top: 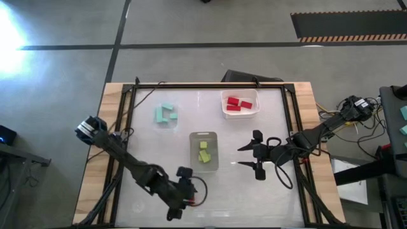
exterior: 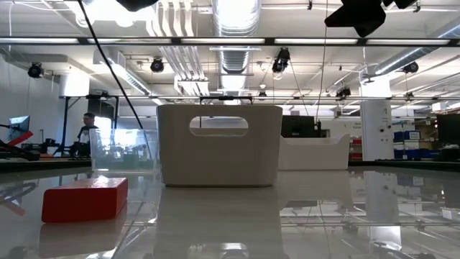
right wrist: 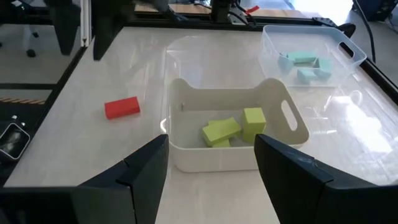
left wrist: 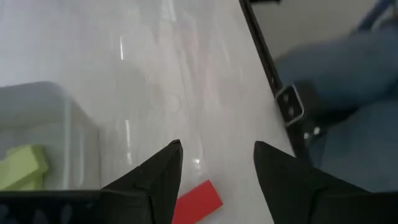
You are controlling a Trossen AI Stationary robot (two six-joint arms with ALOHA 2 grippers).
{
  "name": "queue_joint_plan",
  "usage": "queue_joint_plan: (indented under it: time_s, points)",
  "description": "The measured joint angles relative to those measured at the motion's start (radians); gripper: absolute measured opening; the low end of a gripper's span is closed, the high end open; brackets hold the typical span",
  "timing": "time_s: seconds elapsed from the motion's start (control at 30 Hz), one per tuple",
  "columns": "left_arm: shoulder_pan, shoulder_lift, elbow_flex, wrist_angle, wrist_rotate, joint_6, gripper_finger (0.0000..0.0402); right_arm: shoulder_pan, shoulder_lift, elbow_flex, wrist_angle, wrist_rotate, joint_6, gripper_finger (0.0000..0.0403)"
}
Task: Sort & place blocks by color
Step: Put the red block into the white bin
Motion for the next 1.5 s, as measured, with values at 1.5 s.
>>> queue_joint_plan:
  time_s: [1.5]
  points:
    - [0.086,0.242,0.004,-0.098,0.226,0.691,0.0183,0.000,0.000,-0.001,0.000,0.000,0.013,0.0228]
